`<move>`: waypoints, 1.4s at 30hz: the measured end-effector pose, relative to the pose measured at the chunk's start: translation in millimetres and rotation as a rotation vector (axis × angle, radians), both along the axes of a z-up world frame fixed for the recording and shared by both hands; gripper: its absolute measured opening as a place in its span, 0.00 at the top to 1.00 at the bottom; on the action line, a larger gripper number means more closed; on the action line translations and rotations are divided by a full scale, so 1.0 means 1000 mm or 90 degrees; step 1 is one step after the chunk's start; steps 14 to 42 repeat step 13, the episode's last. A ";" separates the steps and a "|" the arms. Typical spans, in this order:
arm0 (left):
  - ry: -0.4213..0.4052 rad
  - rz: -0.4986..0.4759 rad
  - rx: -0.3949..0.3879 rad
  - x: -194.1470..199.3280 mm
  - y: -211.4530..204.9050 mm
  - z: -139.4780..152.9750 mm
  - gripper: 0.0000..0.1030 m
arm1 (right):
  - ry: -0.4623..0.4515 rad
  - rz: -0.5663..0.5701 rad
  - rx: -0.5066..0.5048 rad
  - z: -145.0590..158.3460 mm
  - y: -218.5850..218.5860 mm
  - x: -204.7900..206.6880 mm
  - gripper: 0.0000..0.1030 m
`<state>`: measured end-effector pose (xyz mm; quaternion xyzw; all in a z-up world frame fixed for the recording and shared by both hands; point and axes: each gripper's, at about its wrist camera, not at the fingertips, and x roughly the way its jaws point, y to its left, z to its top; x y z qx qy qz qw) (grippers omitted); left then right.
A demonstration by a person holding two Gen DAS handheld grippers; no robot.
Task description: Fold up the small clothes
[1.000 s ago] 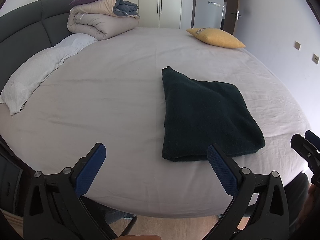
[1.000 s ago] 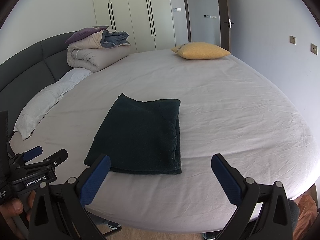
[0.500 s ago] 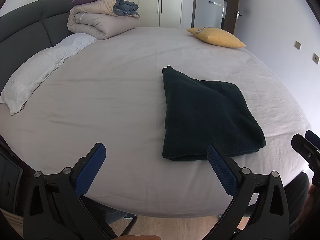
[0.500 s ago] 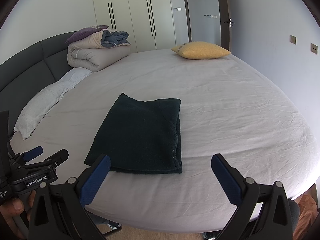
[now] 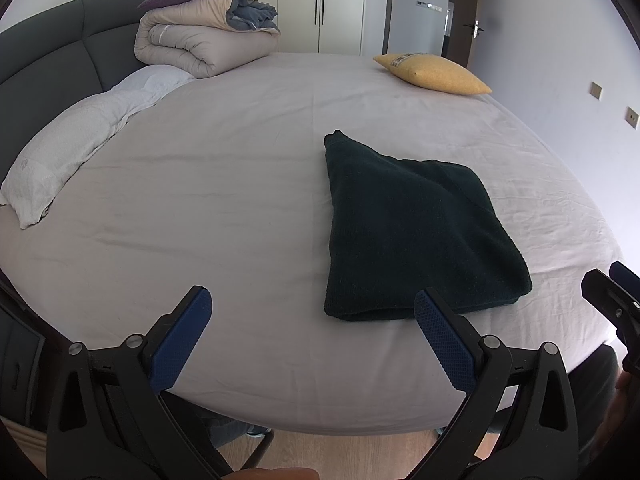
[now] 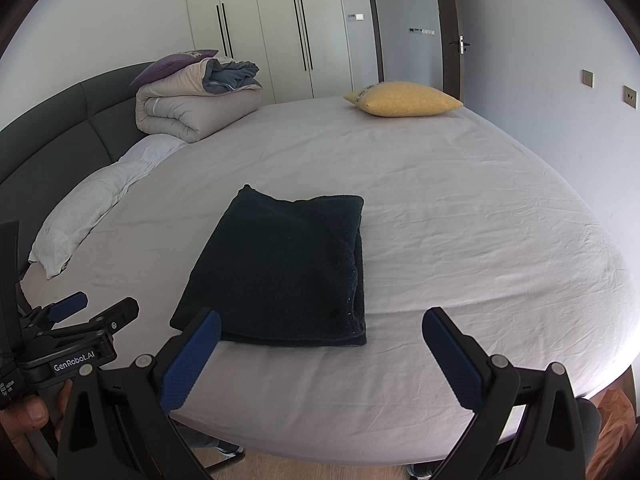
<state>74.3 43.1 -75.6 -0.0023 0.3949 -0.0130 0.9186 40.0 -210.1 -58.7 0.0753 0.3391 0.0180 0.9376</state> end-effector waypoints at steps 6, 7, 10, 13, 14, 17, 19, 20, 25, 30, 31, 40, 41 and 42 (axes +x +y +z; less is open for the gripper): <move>0.001 0.000 0.005 0.000 -0.001 -0.002 0.00 | 0.002 0.004 0.002 -0.002 0.003 -0.002 0.00; 0.001 0.001 0.007 0.000 -0.001 -0.002 0.00 | 0.002 0.005 0.002 -0.002 0.003 -0.003 0.00; -0.002 0.001 0.008 0.000 0.000 -0.003 0.00 | 0.003 0.005 0.003 -0.002 0.002 -0.002 0.00; -0.003 0.002 0.007 0.001 0.001 -0.003 0.00 | 0.006 0.006 0.006 -0.002 0.000 -0.002 0.00; -0.003 0.002 0.007 0.001 0.001 -0.003 0.00 | 0.006 0.006 0.006 -0.002 0.000 -0.002 0.00; -0.003 0.002 0.007 0.001 0.001 -0.003 0.00 | 0.006 0.006 0.006 -0.002 0.000 -0.002 0.00; -0.003 0.002 0.007 0.001 0.001 -0.003 0.00 | 0.006 0.006 0.006 -0.002 0.000 -0.002 0.00; -0.003 0.002 0.007 0.001 0.001 -0.003 0.00 | 0.006 0.006 0.006 -0.002 0.000 -0.002 0.00; -0.003 0.002 0.007 0.001 0.001 -0.003 0.00 | 0.006 0.006 0.006 -0.002 0.000 -0.002 0.00; -0.003 0.002 0.007 0.001 0.001 -0.003 0.00 | 0.006 0.006 0.006 -0.002 0.000 -0.002 0.00; -0.003 0.002 0.007 0.001 0.001 -0.003 0.00 | 0.006 0.006 0.006 -0.002 0.000 -0.002 0.00; -0.003 0.002 0.007 0.001 0.001 -0.003 0.00 | 0.006 0.006 0.006 -0.002 0.000 -0.002 0.00; -0.003 0.002 0.007 0.001 0.001 -0.003 0.00 | 0.006 0.006 0.006 -0.002 0.000 -0.002 0.00; -0.003 0.002 0.007 0.001 0.001 -0.003 0.00 | 0.006 0.006 0.006 -0.002 0.000 -0.002 0.00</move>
